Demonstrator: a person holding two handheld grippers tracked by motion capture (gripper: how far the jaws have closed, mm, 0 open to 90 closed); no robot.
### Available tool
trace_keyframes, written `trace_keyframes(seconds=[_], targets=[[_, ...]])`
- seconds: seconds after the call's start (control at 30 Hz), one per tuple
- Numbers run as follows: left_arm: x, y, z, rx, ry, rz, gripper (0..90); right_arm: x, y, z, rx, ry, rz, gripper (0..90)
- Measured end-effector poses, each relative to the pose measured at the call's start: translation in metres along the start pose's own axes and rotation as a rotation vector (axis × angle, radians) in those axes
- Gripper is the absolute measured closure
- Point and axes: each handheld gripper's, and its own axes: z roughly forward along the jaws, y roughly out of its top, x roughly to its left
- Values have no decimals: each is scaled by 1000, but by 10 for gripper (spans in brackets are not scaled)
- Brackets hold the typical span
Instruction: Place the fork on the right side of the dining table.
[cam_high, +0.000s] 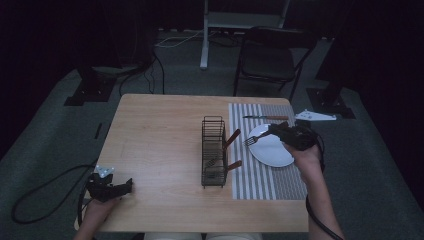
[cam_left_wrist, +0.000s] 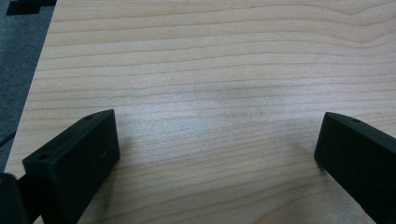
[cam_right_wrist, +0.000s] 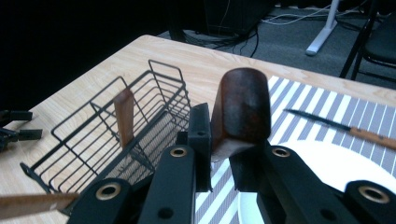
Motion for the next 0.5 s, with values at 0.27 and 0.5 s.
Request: trace_keyframes(seconds=[0.27, 0.5], targets=[[0, 0, 0, 1, 0, 0, 4, 3, -26, -9, 16, -41, 42, 807], [0, 0, 0, 1, -1, 0, 4, 5, -50, -16, 18, -52, 73, 806]])
